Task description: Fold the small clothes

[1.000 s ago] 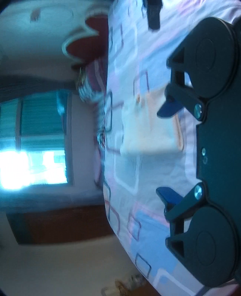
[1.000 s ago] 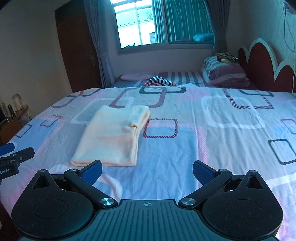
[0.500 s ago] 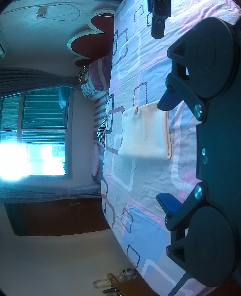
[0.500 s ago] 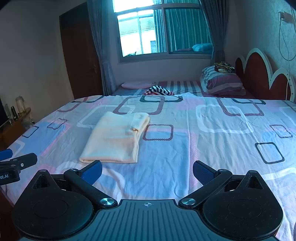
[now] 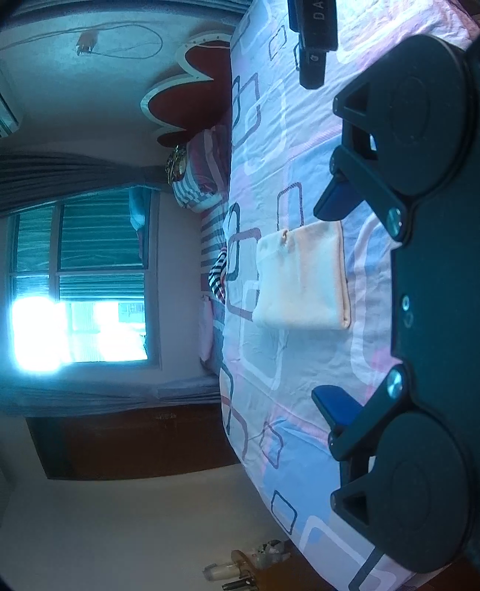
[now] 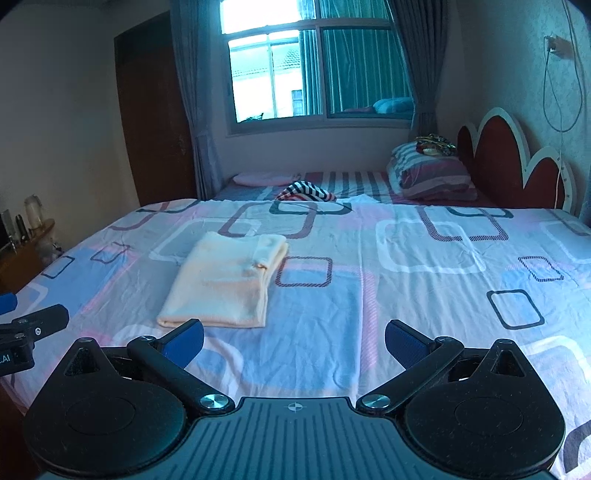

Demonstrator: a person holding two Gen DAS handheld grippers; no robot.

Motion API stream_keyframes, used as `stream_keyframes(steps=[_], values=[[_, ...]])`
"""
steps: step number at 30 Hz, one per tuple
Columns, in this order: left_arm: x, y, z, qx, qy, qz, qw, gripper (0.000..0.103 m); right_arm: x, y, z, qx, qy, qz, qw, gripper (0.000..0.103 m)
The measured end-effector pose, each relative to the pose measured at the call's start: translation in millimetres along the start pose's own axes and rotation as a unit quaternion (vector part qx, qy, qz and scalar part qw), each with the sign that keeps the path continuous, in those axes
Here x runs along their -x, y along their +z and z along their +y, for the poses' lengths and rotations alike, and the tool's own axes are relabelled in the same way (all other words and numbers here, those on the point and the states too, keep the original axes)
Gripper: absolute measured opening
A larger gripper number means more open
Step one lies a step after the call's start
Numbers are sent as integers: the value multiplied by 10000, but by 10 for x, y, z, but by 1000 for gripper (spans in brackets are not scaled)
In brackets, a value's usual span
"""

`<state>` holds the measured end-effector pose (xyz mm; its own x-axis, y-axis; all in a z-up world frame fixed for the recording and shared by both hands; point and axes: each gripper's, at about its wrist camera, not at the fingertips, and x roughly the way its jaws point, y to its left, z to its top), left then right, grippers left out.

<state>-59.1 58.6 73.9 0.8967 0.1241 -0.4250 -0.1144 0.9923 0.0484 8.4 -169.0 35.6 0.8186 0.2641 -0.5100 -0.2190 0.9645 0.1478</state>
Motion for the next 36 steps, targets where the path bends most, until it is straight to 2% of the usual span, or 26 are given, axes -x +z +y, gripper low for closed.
stream_keyframes(steps=[17, 36], values=[[96, 12, -36, -56, -58, -99, 9999, 95, 173, -56, -48, -37, -47, -81, 9999, 103], [123, -2, -52, -51, -33, -56, 10000, 95, 156, -38, -72, -57, -20, -82, 9999, 103]])
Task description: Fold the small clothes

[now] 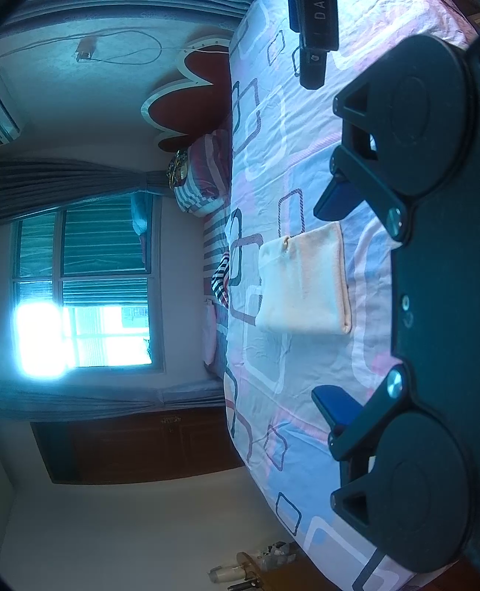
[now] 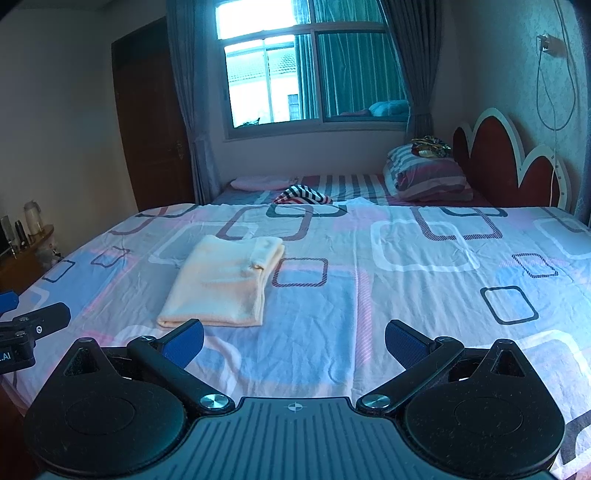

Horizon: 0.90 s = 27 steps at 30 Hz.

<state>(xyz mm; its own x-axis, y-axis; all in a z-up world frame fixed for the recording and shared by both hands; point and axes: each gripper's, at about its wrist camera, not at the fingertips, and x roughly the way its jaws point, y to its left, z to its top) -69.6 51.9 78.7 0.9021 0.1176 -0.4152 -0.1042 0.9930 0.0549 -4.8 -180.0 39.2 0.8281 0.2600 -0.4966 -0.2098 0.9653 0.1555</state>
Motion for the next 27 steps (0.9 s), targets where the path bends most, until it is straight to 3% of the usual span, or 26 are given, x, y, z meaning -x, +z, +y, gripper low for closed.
stream_keyframes(steps=[27], values=[[-50, 30, -18, -29, -32, -43, 10000, 95, -6, 27, -3, 54, -6, -28, 10000, 103]])
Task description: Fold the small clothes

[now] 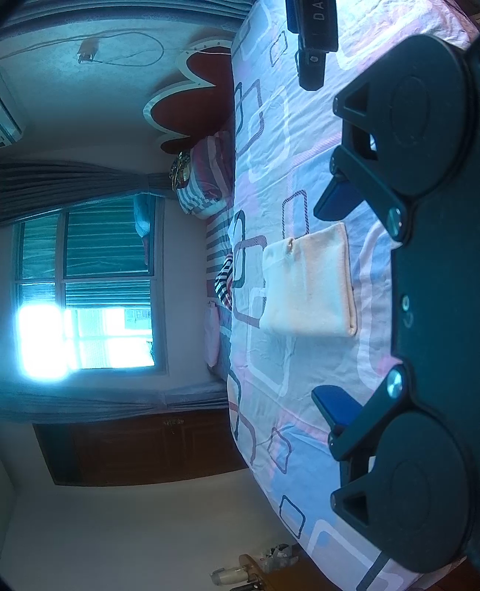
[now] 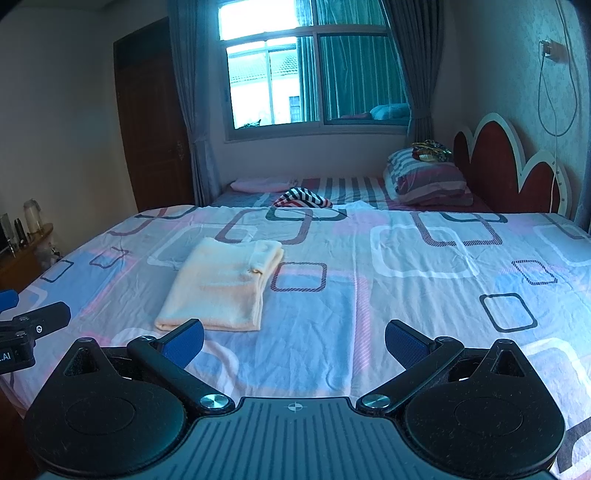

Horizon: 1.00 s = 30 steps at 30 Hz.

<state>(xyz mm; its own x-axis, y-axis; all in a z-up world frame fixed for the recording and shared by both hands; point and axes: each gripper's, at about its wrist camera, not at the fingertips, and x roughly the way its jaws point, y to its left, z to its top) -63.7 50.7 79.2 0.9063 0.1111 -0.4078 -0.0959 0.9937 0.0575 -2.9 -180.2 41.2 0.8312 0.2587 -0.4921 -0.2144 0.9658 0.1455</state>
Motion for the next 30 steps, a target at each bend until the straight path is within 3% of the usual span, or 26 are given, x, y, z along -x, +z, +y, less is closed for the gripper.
stream_keyframes(steps=[24, 30], values=[[-80, -10, -4, -56, 59, 35, 10000, 95, -43, 23, -61, 85, 82, 36, 9999, 103], [-55, -29, 16, -58, -91, -71, 9999, 95, -81, 20, -42, 150, 144, 53, 9998, 103]])
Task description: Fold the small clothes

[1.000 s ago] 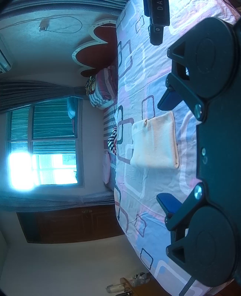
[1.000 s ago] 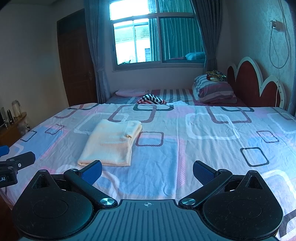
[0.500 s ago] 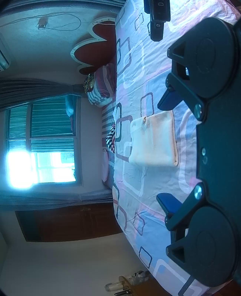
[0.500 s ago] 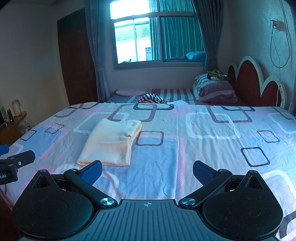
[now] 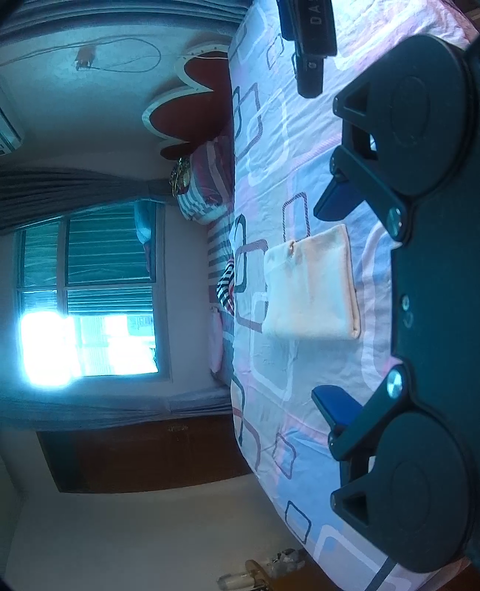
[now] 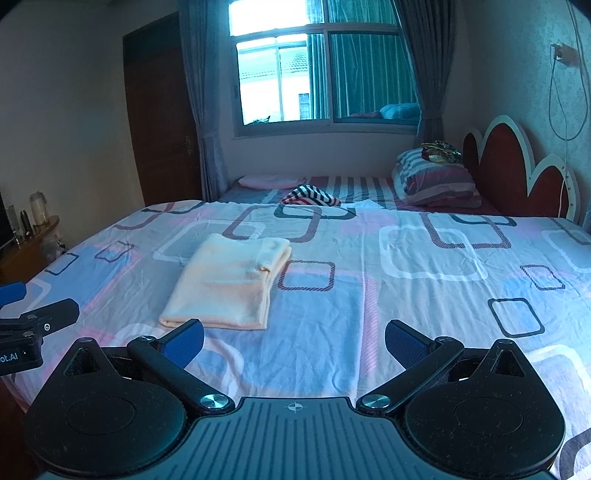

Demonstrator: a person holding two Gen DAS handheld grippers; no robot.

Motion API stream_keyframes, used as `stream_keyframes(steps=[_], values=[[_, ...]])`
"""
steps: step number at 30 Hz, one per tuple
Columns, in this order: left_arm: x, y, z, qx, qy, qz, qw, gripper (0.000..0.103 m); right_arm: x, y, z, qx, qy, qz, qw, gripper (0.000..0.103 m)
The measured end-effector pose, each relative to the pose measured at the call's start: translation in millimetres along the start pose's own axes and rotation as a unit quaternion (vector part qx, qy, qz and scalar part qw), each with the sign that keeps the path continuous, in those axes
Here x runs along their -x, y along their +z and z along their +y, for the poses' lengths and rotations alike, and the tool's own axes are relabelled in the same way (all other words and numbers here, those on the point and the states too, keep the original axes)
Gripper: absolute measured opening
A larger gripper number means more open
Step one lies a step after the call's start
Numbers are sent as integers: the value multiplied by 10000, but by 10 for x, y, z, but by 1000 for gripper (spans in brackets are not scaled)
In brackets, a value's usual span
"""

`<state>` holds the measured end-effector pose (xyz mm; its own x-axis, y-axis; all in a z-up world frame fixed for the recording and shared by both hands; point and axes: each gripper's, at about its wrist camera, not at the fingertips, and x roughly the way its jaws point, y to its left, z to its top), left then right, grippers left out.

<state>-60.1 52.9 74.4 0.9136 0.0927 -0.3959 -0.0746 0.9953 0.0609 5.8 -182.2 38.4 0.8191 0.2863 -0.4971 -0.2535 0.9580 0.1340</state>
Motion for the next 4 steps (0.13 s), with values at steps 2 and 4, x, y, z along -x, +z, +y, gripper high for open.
stream_keyframes(steps=[2, 4], values=[[10, -5, 14, 38, -4, -28, 10000, 95, -11, -2, 10, 18, 12, 6, 10000, 103], [8, -8, 13, 51, 25, -23, 10000, 95, -19, -5, 22, 28, 41, 13, 10000, 103]])
